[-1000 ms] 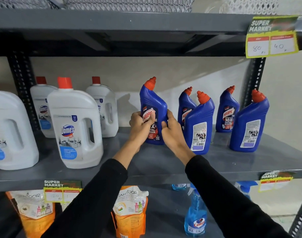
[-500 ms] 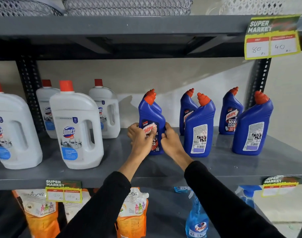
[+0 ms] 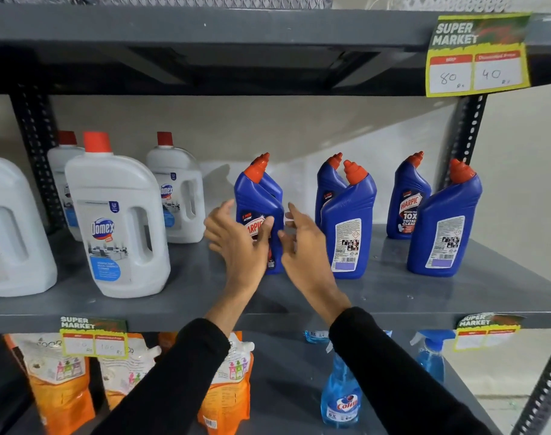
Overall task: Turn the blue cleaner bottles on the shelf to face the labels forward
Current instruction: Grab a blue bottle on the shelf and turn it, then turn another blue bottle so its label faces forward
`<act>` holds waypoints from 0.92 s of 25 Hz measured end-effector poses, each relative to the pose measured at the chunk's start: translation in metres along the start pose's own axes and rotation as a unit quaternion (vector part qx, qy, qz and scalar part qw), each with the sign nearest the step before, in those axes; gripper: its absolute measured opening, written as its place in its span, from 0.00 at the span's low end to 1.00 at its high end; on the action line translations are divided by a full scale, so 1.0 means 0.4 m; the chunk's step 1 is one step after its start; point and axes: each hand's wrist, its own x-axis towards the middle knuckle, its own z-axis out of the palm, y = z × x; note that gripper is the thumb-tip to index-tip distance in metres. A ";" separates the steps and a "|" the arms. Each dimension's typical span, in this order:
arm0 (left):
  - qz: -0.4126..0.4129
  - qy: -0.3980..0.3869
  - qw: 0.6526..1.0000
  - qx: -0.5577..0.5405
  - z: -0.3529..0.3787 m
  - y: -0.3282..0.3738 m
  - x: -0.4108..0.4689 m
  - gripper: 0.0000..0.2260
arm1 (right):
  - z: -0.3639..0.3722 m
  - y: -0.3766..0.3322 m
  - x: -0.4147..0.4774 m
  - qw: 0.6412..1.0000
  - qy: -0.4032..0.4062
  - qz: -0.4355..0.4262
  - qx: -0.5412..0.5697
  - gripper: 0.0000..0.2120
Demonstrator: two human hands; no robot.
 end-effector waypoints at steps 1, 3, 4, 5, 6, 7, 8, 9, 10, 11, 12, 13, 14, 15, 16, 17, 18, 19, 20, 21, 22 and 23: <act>0.053 0.022 0.998 -0.020 0.007 0.022 -0.011 0.28 | -0.021 -0.002 -0.004 0.998 0.050 -0.038 -0.015 0.23; 0.132 0.001 0.989 -0.073 0.034 0.063 -0.028 0.22 | -0.071 0.003 -0.001 0.989 0.120 -0.079 -0.019 0.20; 0.154 -0.027 0.983 -0.097 0.052 0.083 -0.040 0.20 | -0.101 0.014 0.001 0.986 0.143 -0.082 -0.018 0.20; 0.159 -0.061 0.978 -0.117 0.070 0.100 -0.053 0.18 | -0.131 0.027 0.004 0.984 0.162 -0.077 -0.023 0.21; 0.149 -0.095 0.976 -0.129 0.088 0.113 -0.067 0.16 | -0.157 0.043 0.006 0.981 0.179 -0.062 -0.032 0.22; 0.127 -0.123 0.975 -0.134 0.108 0.122 -0.082 0.15 | -0.183 0.063 0.008 0.979 0.195 -0.037 -0.041 0.23; 0.099 -0.144 0.975 -0.133 0.128 0.126 -0.094 0.16 | -0.204 0.086 0.008 0.977 0.205 -0.007 -0.050 0.25; 0.073 -0.163 0.975 -0.128 0.148 0.128 -0.103 0.16 | -0.224 0.108 0.005 0.977 0.206 0.026 -0.058 0.26; 0.049 -0.182 0.974 -0.124 0.167 0.127 -0.107 0.17 | -0.241 0.132 0.002 0.978 0.192 0.060 -0.053 0.27; 0.028 -0.199 0.972 -0.124 0.182 0.127 -0.111 0.16 | -0.255 0.155 -0.002 0.982 0.161 0.095 -0.022 0.27; 0.007 -0.210 0.969 -0.128 0.195 0.129 -0.116 0.14 | -0.267 0.176 -0.005 0.984 0.114 0.134 0.033 0.25; -0.012 -0.211 0.969 -0.131 0.203 0.130 -0.121 0.13 | -0.271 0.192 -0.010 0.980 0.056 0.169 0.084 0.22; -0.027 -0.203 0.970 -0.133 0.210 0.131 -0.125 0.13 | -0.271 0.205 -0.014 0.975 0.007 0.193 0.112 0.19; -0.040 -0.193 0.971 -0.136 0.216 0.133 -0.127 0.12 | -0.270 0.217 -0.016 0.973 -0.019 0.203 0.107 0.17; -0.050 -0.187 0.971 -0.144 0.220 0.136 -0.127 0.11 | -0.269 0.222 -0.016 0.974 -0.023 0.202 0.097 0.15; -0.056 -0.186 0.969 -0.151 0.222 0.142 -0.124 0.11 | -0.268 0.218 -0.012 0.977 -0.014 0.195 0.089 0.15; -0.057 -0.188 0.968 -0.157 0.223 0.149 -0.119 0.10 | -0.269 0.212 -0.005 0.978 -0.002 0.189 0.087 0.14; -0.054 -0.192 0.966 -0.164 0.224 0.159 -0.110 0.11 | -0.271 0.206 0.003 0.979 0.010 0.184 0.090 0.13; -0.047 -0.191 0.966 -0.169 0.226 0.171 -0.100 0.11 | -0.274 0.201 0.013 0.979 0.022 0.177 0.096 0.13; -0.038 -0.180 0.968 -0.170 0.227 0.184 -0.089 0.10 | -0.277 0.193 0.024 0.980 0.037 0.168 0.101 0.13; -0.028 -0.160 0.972 -0.169 0.229 0.197 -0.082 0.10 | -0.278 0.185 0.032 0.981 0.055 0.158 0.102 0.13; -0.020 -0.137 0.976 -0.168 0.231 0.211 -0.078 0.09 | -0.277 0.176 0.040 0.982 0.076 0.145 0.097 0.12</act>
